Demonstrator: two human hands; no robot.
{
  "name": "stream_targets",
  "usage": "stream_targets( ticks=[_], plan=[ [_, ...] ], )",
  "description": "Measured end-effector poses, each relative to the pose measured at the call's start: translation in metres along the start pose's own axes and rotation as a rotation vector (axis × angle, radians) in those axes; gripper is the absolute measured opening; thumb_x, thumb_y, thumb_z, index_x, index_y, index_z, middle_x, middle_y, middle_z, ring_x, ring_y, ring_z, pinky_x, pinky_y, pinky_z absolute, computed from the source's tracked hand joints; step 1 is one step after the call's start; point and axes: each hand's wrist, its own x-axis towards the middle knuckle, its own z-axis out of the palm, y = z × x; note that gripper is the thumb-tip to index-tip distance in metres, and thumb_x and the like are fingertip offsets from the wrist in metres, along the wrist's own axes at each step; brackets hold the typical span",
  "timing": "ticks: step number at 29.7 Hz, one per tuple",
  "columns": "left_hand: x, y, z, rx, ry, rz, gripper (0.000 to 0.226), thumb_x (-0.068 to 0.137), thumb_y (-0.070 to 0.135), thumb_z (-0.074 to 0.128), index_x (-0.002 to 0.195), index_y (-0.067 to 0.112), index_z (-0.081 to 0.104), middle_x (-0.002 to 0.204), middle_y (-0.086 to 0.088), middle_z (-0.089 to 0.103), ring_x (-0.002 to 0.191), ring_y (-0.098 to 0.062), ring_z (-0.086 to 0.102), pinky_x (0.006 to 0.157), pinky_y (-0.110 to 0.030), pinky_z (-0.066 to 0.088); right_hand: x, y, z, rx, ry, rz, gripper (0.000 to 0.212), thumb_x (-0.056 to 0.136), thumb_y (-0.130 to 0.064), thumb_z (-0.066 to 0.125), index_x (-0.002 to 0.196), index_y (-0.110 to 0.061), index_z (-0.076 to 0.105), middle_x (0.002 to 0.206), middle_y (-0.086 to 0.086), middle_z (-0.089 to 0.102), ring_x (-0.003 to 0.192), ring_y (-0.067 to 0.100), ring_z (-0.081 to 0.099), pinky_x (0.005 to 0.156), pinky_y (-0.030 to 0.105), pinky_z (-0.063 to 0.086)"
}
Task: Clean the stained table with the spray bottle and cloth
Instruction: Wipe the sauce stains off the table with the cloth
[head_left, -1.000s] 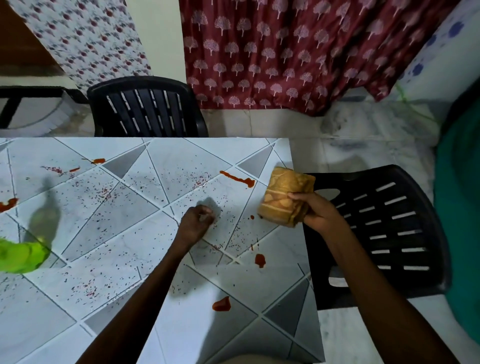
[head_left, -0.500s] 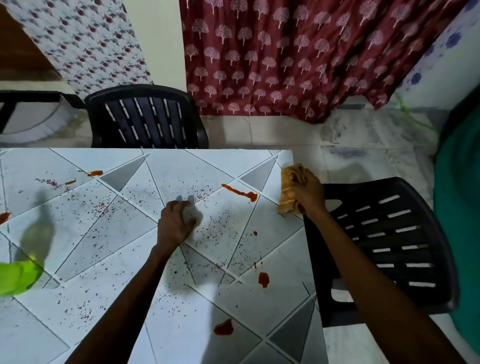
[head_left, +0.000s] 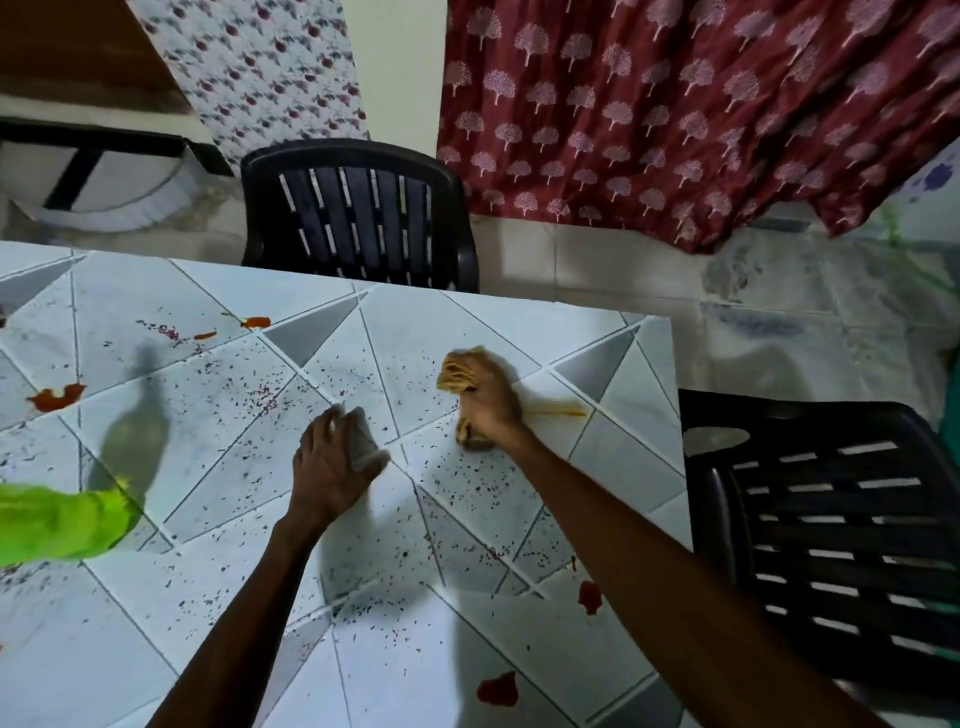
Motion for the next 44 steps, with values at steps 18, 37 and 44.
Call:
stream_targets(
  ticks=[18,37,44],
  plan=[
    [-0.010,-0.066,-0.019,0.098,0.250,0.032,0.062,0.091,0.055,0.052,0.144,0.023,0.044,0.148,-0.004,0.043,0.130,-0.027,0.044,0.101,-0.042,0.040,-0.032,-0.039,-0.046,0.560,0.007,0.145,0.064,0.086,0.016,0.048,0.141,-0.016,0.053,0.127,0.007,0.063,0.110,0.026,0.065,0.092,0.039,0.056],
    [-0.037,-0.135,-0.031,0.009,0.404,-0.118,0.062,0.092,0.052,0.046,0.140,0.014,0.048,0.152,-0.014,0.041,0.140,-0.036,0.035,0.113,-0.048,0.033,0.046,-0.127,0.127,0.129,-0.234,-0.143,0.039,0.083,-0.021,0.052,0.117,-0.027,0.069,0.105,0.003,0.074,0.091,0.029,0.071,0.083,0.049,0.059],
    [-0.056,-0.150,-0.038,0.004,0.418,-0.078,0.054,0.097,0.036,0.041,0.136,0.000,0.050,0.144,-0.023,0.046,0.132,-0.043,0.042,0.110,-0.051,0.037,-0.022,-0.148,0.175,0.028,-0.609,-0.191,0.050,0.089,0.005,0.055,0.134,-0.016,0.061,0.120,0.007,0.067,0.098,0.022,0.065,0.086,0.036,0.053]
  ],
)
